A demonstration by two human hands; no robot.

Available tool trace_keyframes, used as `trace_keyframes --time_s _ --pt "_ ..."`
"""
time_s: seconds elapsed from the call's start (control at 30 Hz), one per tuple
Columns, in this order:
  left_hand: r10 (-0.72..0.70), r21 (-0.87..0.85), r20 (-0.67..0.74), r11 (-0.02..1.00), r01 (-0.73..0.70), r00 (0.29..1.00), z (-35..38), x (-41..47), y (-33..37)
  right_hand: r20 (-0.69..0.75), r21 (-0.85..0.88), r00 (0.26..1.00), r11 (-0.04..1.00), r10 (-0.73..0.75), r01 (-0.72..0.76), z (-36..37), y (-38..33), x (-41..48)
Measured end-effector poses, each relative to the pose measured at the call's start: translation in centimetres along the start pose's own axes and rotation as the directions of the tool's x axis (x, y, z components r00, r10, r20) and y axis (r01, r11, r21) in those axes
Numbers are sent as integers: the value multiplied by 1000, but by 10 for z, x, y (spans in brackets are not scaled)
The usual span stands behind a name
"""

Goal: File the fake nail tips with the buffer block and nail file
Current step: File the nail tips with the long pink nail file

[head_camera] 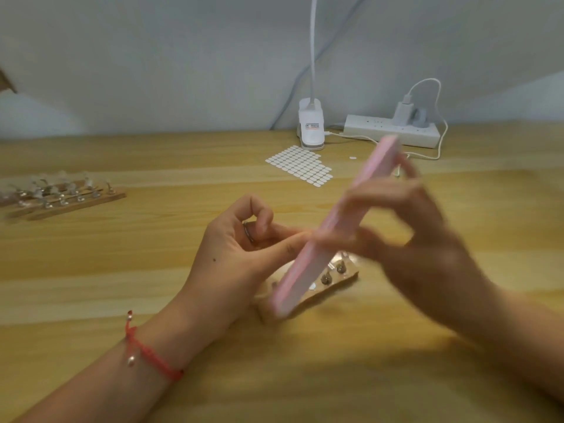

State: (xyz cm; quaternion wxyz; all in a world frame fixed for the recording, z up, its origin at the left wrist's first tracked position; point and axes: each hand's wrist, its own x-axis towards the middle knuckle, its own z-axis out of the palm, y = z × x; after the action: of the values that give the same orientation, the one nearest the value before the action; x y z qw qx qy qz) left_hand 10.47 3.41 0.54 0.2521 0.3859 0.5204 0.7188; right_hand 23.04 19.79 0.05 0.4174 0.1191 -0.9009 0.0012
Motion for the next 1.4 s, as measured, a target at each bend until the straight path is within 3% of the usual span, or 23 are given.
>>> trace_keyframes --time_s 0.07,0.2,0.33,0.47,0.57,0.63,0.73,0.8,1.0,1.2,1.4 --pt "-8 14 -2 1000 8 1000 -1 0 0 -47 -19 993 994 110 -111 -4 6 1" --pt "4 -6 18 1000 -4 1000 2 -3 -1 10 61 993 991 -121 120 11 -24 -7" --pt "8 35 -8 999 -8 1000 0 -1 0 -36 -10 993 994 109 -109 -4 5 -1" --pt "9 37 15 999 -9 1000 3 -3 -4 -14 53 993 992 -116 117 12 -26 -8" --pt "21 32 -32 999 -20 999 -4 0 -6 -84 -19 992 995 99 -101 2 14 -3" --pt "28 6 -84 1000 -28 996 -12 5 -7 -156 -70 945 952 286 -299 -6 42 -9" --pt "27 -2 -171 1000 -27 985 -28 12 -12 -154 35 842 854 518 -519 -6 56 -24" --pt "29 60 -206 998 -17 978 -38 16 -15 -124 105 812 821 570 -561 -2 58 -27" --pt "12 175 -203 984 24 979 -45 15 -25 -88 66 898 902 431 -426 1 41 -23" --pt "-23 154 -140 987 44 990 -38 13 -21 -77 4 978 981 196 -196 5 23 -16" --pt "-95 22 -18 995 96 995 -21 4 -9 22 -72 999 997 -31 33 8 6 -12"
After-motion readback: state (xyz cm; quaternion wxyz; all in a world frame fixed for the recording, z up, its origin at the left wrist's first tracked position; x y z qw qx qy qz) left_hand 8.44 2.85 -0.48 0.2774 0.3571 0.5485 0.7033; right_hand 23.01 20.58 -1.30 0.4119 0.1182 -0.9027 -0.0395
